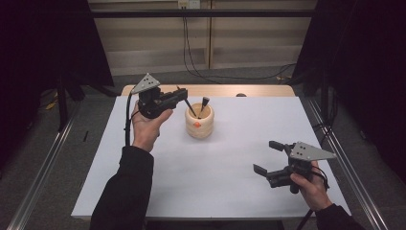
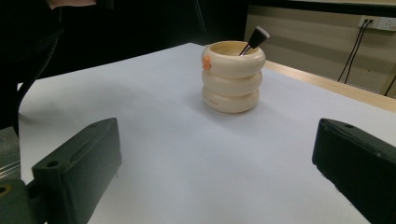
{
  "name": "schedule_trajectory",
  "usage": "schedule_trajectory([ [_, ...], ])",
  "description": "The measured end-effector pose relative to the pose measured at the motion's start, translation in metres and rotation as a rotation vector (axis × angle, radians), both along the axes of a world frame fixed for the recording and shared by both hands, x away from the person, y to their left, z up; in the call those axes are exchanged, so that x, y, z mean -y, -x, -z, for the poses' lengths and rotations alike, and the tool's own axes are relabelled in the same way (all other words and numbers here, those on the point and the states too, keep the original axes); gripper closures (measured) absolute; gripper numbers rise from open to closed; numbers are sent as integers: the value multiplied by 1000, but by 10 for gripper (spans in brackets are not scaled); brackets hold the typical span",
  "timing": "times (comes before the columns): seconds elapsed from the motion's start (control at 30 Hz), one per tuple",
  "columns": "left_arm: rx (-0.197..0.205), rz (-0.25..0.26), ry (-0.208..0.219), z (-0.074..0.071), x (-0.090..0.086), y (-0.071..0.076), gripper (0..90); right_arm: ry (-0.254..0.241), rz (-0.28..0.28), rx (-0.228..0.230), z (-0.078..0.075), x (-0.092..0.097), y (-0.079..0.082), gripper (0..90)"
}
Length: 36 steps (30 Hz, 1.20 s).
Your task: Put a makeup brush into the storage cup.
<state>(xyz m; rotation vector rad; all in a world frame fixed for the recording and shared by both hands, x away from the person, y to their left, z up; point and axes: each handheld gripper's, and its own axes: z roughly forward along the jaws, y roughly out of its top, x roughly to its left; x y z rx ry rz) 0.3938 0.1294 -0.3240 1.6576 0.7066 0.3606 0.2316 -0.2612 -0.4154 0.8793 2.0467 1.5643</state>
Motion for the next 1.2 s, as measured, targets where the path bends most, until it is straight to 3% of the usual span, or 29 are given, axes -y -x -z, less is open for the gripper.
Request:
schedule_trajectory([
  [0.3, -6, -36, -24, -3, 2, -19, 842, -4, 4, 0, 2, 2, 3, 14],
  [0.5, -20, -53, -49, 2, 8, -27, 842, -7, 5, 3, 3, 2, 3, 15],
  [0.53, -23, -38, -43, 5, 8, -29, 842, -6, 5, 3, 3, 1, 3, 15],
  [0.6, -27, -51, -55, 7, 9, -30, 842, -5, 4, 3, 3, 1, 3, 16],
  [0.67, -41, -41, -33, 9, 11, -32, 842, 1, 4, 0, 4, 0, 3, 15],
  [0.77, -31, -41, -64, 12, 15, -33, 842, 3, 2, 0, 4, 0, 2, 16],
  [0.93, -22, -34, -75, 18, 22, -35, 842, -2, 0, 0, 4, 0, 2, 16],
  [1.17, -40, -41, -98, 28, 24, -37, 842, -2, 0, -1, 4, -1, 2, 16],
  [1.2, -39, -30, -87, 30, 24, -38, 842, -3, 0, 1, 4, -1, 2, 16],
])
